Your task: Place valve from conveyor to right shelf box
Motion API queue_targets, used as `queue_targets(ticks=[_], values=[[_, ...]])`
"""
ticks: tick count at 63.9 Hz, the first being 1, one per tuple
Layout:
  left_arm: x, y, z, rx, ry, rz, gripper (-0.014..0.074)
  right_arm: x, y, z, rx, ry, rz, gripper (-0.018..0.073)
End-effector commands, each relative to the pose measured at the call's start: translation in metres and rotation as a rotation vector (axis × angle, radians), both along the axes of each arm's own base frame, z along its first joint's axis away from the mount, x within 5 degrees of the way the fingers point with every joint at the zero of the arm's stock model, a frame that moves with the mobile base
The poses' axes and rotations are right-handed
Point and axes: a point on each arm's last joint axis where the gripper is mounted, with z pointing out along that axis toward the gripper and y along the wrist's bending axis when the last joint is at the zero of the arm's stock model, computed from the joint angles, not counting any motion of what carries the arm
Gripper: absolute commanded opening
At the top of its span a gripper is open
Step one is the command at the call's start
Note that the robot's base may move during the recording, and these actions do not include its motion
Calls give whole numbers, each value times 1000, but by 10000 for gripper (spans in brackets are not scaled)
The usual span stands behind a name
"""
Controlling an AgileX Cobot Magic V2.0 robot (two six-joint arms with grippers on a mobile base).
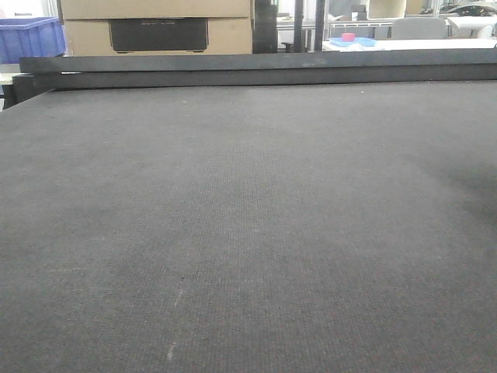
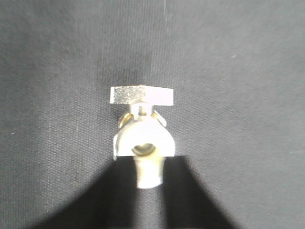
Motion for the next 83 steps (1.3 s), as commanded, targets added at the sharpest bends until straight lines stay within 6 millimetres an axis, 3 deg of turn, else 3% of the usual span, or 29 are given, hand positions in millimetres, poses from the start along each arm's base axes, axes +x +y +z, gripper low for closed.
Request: queue_targets(ticks=[1, 7, 14, 33, 57, 68, 83], values=[[2, 1, 1, 6, -1, -3, 378, 0, 0, 0, 10, -10, 0, -163], [2, 1, 1, 6, -1, -3, 524, 0, 1, 0, 15, -10, -2, -163], [2, 1, -1, 8, 6, -3, 598, 1, 2, 1, 23, -18, -6, -163], [-2, 3, -38, 40, -15, -18, 598, 2, 3, 1, 40, -23, -13, -163], [0, 3, -38, 48, -42, -39, 596, 2, 3, 1, 40, -23, -13, -163], [0, 3, -39, 42, -31, -43, 544, 2, 3, 1, 40, -23, -13, -163], [5, -10, -49, 32, 10, -90, 525, 2, 3, 1, 40, -25, -13, -163]])
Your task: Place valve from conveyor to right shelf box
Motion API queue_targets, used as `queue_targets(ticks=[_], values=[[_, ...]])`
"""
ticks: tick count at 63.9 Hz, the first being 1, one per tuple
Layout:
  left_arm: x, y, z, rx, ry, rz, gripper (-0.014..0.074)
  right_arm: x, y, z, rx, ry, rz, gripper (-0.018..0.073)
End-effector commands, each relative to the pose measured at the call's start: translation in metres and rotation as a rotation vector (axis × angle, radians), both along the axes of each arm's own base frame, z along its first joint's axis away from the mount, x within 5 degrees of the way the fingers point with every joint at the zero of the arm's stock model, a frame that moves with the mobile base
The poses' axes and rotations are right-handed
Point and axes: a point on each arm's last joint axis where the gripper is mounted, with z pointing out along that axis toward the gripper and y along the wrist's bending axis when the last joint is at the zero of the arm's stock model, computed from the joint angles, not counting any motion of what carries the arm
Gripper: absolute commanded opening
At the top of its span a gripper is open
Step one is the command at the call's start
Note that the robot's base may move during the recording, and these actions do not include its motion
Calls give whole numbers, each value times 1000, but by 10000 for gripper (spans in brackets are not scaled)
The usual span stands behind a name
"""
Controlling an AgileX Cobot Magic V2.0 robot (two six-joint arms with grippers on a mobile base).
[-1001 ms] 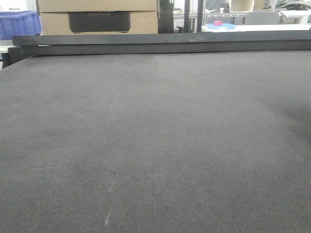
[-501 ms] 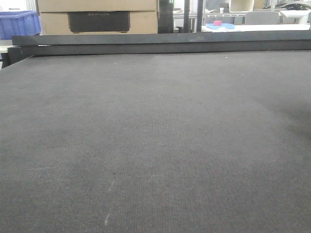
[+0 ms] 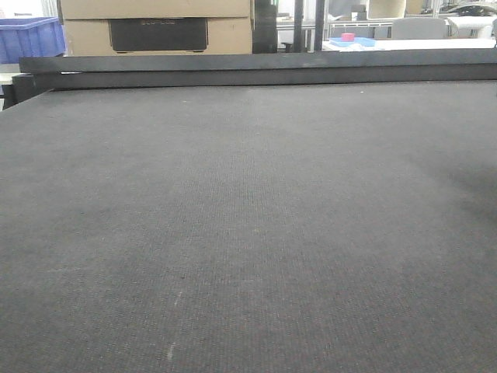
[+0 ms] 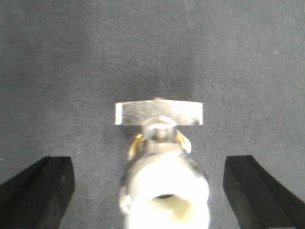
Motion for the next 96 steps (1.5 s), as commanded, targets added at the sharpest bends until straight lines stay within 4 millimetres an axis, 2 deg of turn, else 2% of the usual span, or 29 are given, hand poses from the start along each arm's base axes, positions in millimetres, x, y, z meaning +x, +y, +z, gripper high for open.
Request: queue_targets(ticks=[1, 31, 36, 43, 51, 56, 70, 80, 96], values=[[1, -7, -4, -1, 22, -27, 525, 0, 1, 0, 15, -12, -2, -163], [4, -6, -7, 6, 20, -26, 525, 0, 1, 0, 15, -4, -2, -163], [4, -6, -7, 6, 20, -26, 490, 0, 1, 0, 15, -4, -2, -163], [4, -6, -8, 6, 22, -26, 326, 0, 1, 0, 16, -5, -2, -163], [4, -6, -8, 4, 25, -25, 33, 0, 1, 0, 16, -5, -2, -163], [3, -6, -8, 4, 27, -25, -115, 0, 1, 0, 19, -4, -3, -163], [0, -6, -1, 5, 12, -26, -111, -3, 1, 9, 24, -38, -10, -168], [-14, -9, 27, -25, -106, -15, -111, -14, 0, 35, 36, -155, -34, -168], [-52, -11, 74, -39, -295, -15, -111, -46, -2, 79, 48, -310, -30, -168]])
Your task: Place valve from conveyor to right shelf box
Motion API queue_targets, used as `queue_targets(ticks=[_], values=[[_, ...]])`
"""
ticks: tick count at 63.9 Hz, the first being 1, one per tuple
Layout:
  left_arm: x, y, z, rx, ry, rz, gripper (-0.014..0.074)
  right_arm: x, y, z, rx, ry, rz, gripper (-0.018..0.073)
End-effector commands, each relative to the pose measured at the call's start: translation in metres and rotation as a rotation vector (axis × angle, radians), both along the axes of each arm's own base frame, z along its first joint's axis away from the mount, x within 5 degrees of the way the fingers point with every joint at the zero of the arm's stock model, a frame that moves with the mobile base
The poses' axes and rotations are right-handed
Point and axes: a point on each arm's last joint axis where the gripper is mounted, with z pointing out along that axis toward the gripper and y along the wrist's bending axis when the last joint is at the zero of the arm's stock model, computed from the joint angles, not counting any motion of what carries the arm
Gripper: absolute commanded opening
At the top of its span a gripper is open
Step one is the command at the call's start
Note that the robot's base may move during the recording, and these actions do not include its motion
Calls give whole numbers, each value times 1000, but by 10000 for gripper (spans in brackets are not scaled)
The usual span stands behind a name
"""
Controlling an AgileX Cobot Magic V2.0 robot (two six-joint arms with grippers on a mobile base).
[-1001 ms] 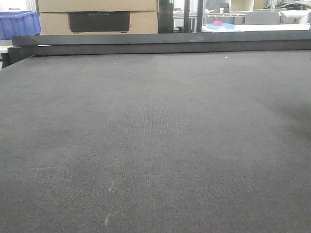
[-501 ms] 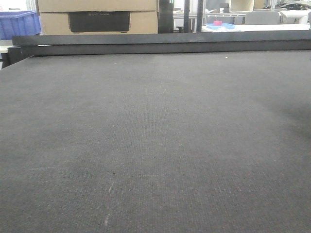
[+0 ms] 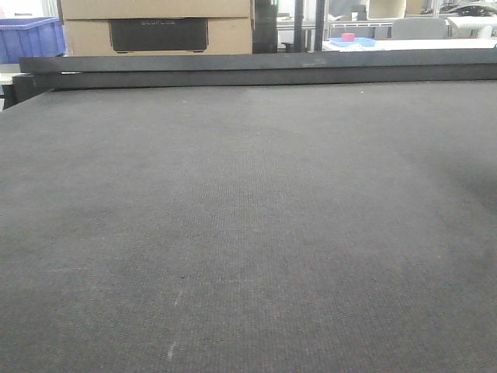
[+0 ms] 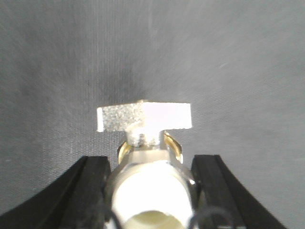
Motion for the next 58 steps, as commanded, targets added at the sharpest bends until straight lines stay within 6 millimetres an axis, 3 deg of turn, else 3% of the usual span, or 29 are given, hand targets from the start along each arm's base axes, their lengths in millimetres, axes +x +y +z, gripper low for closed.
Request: queue_targets(ticks=[1, 20, 40, 58], values=[[-15, -3, 19, -16, -78, -1, -111, -13, -1, 20, 6, -80, -6, -168], [-67, -3, 56, -14, -243, -6, -111, -60, -4, 56, 13, -182, 4, -168], [-108, -4, 78, -11, -401, -7, -111, -102, -6, 85, 27, -346, 5, -168], [-123, -4, 88, -10, -504, -5, -111, -113, -7, 100, 37, -492, -6, -168]])
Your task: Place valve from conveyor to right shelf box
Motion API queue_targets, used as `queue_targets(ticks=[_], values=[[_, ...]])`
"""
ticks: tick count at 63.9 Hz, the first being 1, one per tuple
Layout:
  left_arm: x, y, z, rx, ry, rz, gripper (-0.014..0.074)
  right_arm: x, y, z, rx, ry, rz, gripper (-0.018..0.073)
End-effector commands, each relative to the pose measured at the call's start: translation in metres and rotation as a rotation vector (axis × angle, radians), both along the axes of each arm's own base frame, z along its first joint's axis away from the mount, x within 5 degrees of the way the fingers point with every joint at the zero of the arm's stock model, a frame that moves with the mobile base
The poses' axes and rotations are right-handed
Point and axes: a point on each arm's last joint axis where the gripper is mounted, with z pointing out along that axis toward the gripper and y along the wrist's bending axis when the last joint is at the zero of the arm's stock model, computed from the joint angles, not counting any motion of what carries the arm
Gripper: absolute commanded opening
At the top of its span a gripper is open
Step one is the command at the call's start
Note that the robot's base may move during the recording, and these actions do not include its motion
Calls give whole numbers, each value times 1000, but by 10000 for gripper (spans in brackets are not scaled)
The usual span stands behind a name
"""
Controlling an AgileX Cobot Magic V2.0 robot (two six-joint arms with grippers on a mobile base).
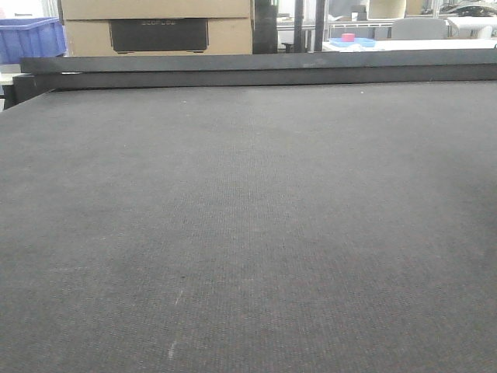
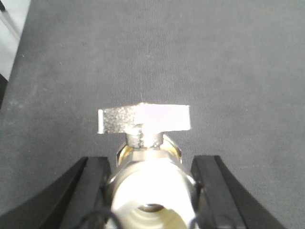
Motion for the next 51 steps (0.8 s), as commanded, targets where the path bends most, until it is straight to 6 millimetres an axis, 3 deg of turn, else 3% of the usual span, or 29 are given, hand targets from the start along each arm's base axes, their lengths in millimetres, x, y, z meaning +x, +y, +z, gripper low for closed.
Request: queue_targets(ticks=[1, 51], values=[[0, -1, 6, -16, -68, -5, -111, 1, 0, 8, 14, -84, -11, -168], [0, -1, 7, -14, -70, -4, -111, 6, -1, 15, 23, -175, -22, -168]])
